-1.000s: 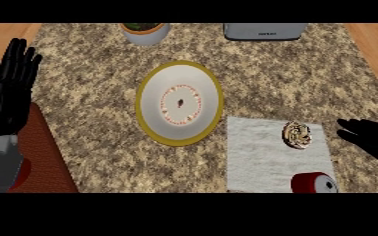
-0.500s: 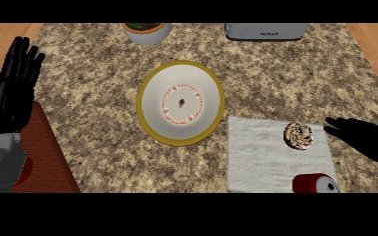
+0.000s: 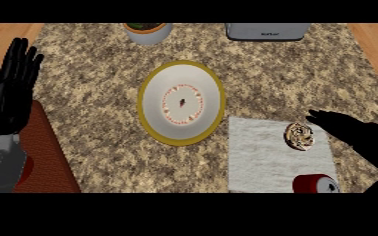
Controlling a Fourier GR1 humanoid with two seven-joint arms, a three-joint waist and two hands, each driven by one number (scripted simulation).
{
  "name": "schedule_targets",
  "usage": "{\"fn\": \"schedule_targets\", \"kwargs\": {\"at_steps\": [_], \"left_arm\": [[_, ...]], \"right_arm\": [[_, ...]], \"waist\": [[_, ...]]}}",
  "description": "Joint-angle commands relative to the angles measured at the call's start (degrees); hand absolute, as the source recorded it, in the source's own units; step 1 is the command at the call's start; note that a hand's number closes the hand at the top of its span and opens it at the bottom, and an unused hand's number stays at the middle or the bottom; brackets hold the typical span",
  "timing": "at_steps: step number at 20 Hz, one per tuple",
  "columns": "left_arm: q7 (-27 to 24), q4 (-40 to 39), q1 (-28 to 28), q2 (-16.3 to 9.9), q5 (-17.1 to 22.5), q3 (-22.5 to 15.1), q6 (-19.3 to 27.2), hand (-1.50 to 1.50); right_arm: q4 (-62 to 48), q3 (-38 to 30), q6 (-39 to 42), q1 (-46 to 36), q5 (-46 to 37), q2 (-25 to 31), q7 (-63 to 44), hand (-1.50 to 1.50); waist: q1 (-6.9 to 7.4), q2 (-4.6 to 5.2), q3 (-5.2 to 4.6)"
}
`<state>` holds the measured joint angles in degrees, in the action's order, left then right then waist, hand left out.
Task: Pick the cupcake from the placemat and place it in the bowl
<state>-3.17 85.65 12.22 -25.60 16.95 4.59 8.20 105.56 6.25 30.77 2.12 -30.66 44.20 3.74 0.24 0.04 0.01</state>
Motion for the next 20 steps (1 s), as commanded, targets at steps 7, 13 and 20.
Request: {"fn": "schedule_targets", "kwargs": {"at_steps": [7,13,20], "left_arm": [[-0.66,-3.87,3.45,3.46,-3.61,1.84,-0.98,0.0],[1.02,-2.11,2.45,3.24,-4.01,4.24,-3.44,0.0],[0.69,-1.2,1.44,5.05,-5.41,5.56,-4.64,0.0]], "right_arm": [[-11.8,2.93,-3.73,-3.9,-10.98,-9.02,7.09,-1.5],[-15.15,0.33,-2.19,-7.23,-13.18,-10.45,12.42,-1.5],[-19.89,-0.09,-3.82,-7.6,-19.6,-13.4,14.42,-1.5]], "waist": [[-0.28,-0.01,-0.01],[-0.22,-0.03,-0.02],[-0.2,-0.05,-0.01]]}}
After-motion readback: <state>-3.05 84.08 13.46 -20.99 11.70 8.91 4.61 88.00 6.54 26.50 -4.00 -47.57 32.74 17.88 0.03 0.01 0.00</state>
